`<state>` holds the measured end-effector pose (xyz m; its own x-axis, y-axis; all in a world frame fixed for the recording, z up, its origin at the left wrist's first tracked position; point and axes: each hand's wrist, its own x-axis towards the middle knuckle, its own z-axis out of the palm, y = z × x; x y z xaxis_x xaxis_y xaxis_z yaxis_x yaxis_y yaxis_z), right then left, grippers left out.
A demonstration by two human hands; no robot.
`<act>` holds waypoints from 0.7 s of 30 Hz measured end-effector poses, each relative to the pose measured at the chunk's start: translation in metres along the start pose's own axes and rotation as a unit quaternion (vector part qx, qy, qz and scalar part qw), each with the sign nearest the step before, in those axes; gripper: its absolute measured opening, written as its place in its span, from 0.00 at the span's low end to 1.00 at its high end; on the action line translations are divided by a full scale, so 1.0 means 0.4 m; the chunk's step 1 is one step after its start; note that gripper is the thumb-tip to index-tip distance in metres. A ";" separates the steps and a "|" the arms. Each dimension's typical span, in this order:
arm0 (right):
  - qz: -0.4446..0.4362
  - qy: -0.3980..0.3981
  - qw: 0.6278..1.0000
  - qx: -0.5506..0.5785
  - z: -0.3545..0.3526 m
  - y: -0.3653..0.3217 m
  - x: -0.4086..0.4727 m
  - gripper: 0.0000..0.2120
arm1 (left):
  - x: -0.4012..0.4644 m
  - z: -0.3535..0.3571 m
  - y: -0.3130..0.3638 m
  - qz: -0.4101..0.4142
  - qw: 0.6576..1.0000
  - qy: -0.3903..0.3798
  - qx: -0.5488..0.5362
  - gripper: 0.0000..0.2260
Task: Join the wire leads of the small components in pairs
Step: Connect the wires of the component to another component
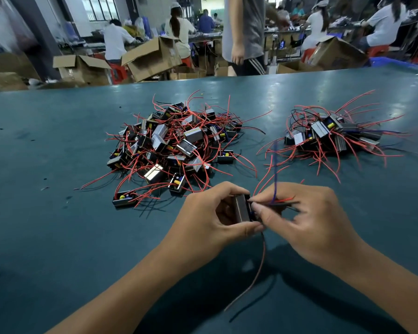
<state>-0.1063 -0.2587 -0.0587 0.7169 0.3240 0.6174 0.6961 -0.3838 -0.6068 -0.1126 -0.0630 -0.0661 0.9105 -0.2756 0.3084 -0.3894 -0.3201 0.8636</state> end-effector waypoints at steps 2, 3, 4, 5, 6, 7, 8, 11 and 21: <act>0.084 0.006 0.991 0.108 -0.004 0.004 0.008 0.04 | 0.000 -0.002 0.003 -0.004 0.999 0.008 -0.039 0.20; 0.115 0.009 0.981 0.155 -0.004 0.005 0.011 0.04 | 0.000 -0.005 0.004 -0.010 0.998 0.005 -0.063 0.21; 0.135 0.012 0.971 0.197 -0.004 0.004 0.014 0.05 | 0.001 -0.007 0.004 -0.015 0.996 -0.001 -0.087 0.21; 0.146 0.016 0.961 0.233 -0.004 0.001 0.016 0.05 | 0.002 -0.010 0.005 -0.016 0.994 -0.009 -0.105 0.22; 0.150 0.019 0.954 0.260 -0.004 -0.002 0.018 0.05 | 0.003 -0.013 0.006 -0.015 0.993 -0.017 -0.120 0.22; 0.151 0.019 0.948 0.278 -0.003 -0.006 0.019 0.04 | 0.003 -0.015 0.007 -0.014 0.991 -0.025 -0.132 0.22; 0.150 0.019 0.944 0.292 -0.003 -0.010 0.021 0.02 | 0.002 -0.017 0.010 -0.012 0.989 -0.031 -0.144 0.22; 0.150 0.023 0.931 0.333 -0.002 -0.015 0.022 0.02 | 0.001 -0.021 0.015 -0.007 0.984 -0.045 -0.174 0.22; 0.050 0.004 0.980 0.194 -0.070 -0.001 0.046 0.16 | 0.011 -0.028 0.010 -0.016 0.998 0.000 -0.060 0.21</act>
<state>-0.0944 -0.2765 -0.0331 0.7832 0.2934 0.5482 0.5863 -0.0548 -0.8082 -0.1086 -0.0555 -0.0567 0.9222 -0.2677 0.2790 -0.3399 -0.2173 0.9150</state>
